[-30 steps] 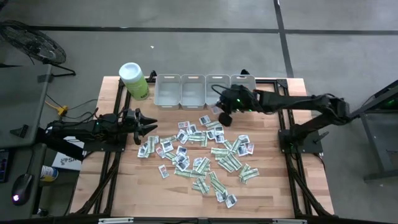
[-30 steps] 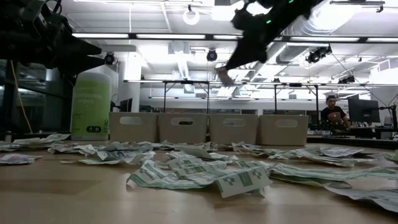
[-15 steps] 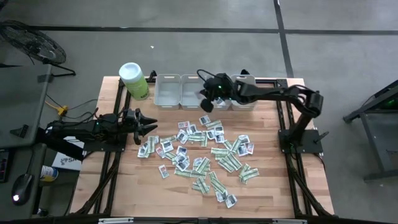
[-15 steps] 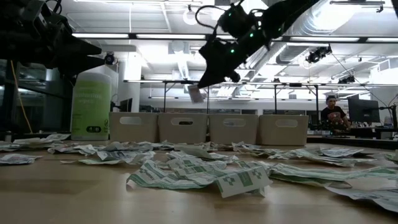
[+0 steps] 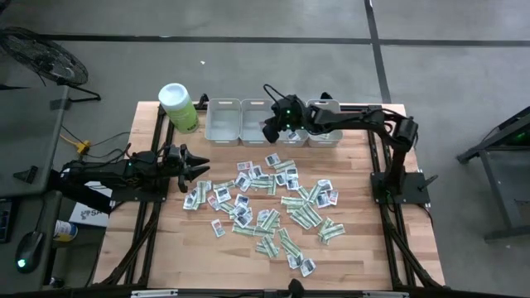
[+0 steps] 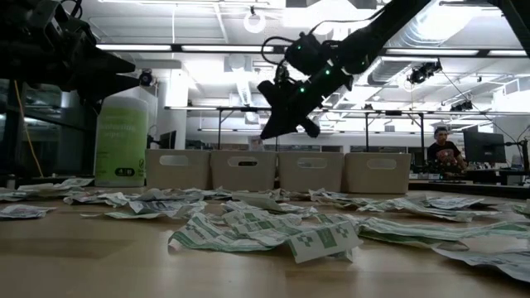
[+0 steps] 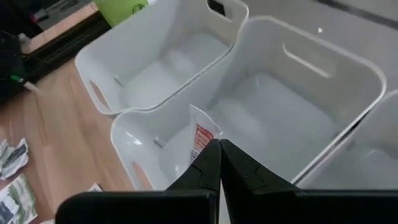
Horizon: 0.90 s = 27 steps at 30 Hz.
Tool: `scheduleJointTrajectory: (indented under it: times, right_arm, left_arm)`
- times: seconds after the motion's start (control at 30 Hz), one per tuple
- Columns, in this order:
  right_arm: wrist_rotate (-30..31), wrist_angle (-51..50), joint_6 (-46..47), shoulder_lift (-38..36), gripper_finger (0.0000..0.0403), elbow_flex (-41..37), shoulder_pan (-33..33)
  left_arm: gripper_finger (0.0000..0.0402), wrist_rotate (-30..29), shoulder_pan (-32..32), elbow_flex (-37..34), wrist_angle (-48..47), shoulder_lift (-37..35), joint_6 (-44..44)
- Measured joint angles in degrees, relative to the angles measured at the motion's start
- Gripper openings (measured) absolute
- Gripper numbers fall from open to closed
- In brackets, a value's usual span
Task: Pick & Place First Aid Supplies
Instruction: Put the ointment pack into the middle left gray bin, then put the towelette pack into the middle right gray bin
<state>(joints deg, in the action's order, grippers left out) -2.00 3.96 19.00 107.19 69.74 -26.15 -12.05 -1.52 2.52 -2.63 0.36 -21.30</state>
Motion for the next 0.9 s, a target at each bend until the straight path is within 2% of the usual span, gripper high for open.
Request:
scheduleJointTrajectory:
  times: [0.53, 0.9]
  right_arm:
    - [1.5, -0.3, 1.6, 2.4, 0.0004, -0.3, -0.2]
    - [2.4, -1.8, 0.9, 1.0, 0.0079, -0.3, -0.2]
  left_arm:
    - [0.015, 0.0, 0.0, 0.0, 0.0, 0.0, 0.0]
    - [0.015, 0.0, 0.0, 0.0, 0.0, 0.0, 0.0]
